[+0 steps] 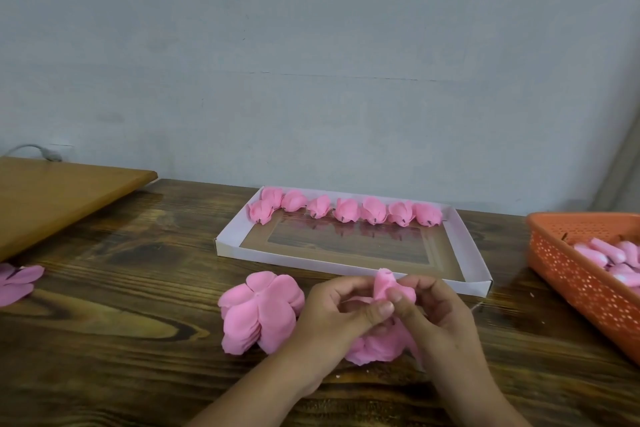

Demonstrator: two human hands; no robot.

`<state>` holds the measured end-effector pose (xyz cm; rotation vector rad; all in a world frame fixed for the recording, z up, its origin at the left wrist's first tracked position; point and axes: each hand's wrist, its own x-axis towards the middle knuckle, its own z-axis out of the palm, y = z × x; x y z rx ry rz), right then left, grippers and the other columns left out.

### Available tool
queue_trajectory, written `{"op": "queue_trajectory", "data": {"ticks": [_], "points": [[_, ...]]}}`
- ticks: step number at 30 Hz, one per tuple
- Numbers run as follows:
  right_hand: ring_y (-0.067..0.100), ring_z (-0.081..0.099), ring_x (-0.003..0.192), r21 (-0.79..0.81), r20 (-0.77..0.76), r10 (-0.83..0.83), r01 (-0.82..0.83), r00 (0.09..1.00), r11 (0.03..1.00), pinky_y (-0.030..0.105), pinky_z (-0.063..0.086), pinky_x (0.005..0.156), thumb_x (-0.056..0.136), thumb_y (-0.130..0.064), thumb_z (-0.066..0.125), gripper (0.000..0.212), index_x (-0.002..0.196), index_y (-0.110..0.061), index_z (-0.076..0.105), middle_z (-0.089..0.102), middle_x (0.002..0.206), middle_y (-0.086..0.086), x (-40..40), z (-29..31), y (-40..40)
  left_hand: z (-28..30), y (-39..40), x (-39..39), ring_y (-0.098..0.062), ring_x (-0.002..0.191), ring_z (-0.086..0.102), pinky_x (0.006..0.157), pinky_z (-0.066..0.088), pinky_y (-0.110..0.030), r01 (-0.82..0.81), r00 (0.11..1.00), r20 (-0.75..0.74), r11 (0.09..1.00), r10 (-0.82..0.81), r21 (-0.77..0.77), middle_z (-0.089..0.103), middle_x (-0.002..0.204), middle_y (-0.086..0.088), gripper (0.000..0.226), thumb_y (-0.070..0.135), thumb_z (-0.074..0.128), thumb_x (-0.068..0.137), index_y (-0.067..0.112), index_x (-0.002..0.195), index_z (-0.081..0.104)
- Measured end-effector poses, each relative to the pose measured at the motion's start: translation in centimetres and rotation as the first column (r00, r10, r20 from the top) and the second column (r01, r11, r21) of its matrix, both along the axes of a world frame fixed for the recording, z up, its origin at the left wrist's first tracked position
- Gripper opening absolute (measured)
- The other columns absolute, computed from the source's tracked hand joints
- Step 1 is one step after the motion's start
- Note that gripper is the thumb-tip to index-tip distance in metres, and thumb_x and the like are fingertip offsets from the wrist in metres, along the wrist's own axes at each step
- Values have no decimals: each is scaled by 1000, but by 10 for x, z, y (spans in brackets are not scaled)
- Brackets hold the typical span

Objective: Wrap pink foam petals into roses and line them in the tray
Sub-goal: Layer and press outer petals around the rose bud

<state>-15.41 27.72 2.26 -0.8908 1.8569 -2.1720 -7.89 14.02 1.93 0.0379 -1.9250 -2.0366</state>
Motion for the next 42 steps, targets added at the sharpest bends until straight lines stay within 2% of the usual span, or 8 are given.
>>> {"op": "queue_trajectory", "data": {"ticks": [7, 15, 19, 24, 28, 32, 37, 42], "points": [[21, 74, 92, 10, 265, 32, -36, 964, 999, 34, 61, 73, 83, -46, 73, 28, 105, -29, 67, 76, 100, 0, -3, -1, 2, -1, -2, -3, -27, 107, 72, 89, 60, -38, -149, 985, -70, 985, 156, 86, 77, 110, -9, 33, 23, 82, 80, 17, 112, 76], [34, 72, 79, 11, 457, -30, 28, 889, 1000, 55, 55, 77, 86, -1, 69, 28, 111, -11, 62, 75, 96, 17, -14, -5, 4, 1, -2, -2, -18, 90, 73, 75, 57, -24, -206, 972, -95, 974, 215, 94, 78, 99, -12, 34, 20, 83, 70, 17, 103, 79], [26, 73, 74, -97, 453, -39, 93, 891, 991, 39, 58, 60, 86, 1, 68, 32, 113, -14, 60, 74, 94, 12, -14, 2, 6, 0, -2, -2, -15, 89, 73, 75, 57, -22, -245, 962, -113, 969, 248, 36, 79, 97, -8, 30, 0, 80, 81, 20, 103, 79], [21, 69, 83, -207, 458, -38, 148, 888, 967, 29, 57, 62, 83, 5, 68, 39, 119, -9, 58, 68, 101, 12, -12, 9, 7, -1, 1, -1, -10, 92, 74, 74, 56, -17, -260, 961, -105, 965, 256, -25, 79, 100, 3, 42, -6, 76, 83, 31, 102, 79], [27, 71, 91, -179, 473, 7, 88, 881, 980, 33, 55, 70, 78, -1, 74, 47, 121, -11, 57, 70, 111, 15, -12, 10, 7, 0, 1, -3, -18, 93, 75, 76, 59, -25, -272, 954, -116, 961, 276, 52, 79, 99, -6, 29, 9, 83, 76, 26, 100, 81], [19, 74, 77, -90, 493, 21, 27, 870, 996, 30, 55, 64, 64, -12, 80, 55, 115, -13, 61, 73, 106, 11, -10, 5, 5, 0, -2, -4, -34, 103, 72, 85, 61, -37, -288, 947, -106, 947, 304, 143, 78, 100, -11, 44, 26, 84, 62, 16, 105, 78], [24, 76, 83, -176, 607, 163, -68, 778, 982, 25, 60, 63, 71, -3, 75, 34, 104, 2, 67, 75, 101, 19, -12, 1, 6, -3, -4, -5, -41, 107, 68, 96, 56, -56, -285, 949, -103, 950, 298, 125, 77, 104, -15, 44, 24, 84, 65, 13, 107, 77], [24, 75, 84, -194, 573, 230, -142, 787, 971, 36, 62, 79, 74, -7, 73, 31, 104, 2, 71, 74, 102, 21, -12, 4, 9, -4, -1, -5, -16, 91, 75, 74, 58, -22, -272, 952, -138, 962, 274, 33, 79, 97, -4, 34, 6, 83, 77, 29, 102, 80]]}}
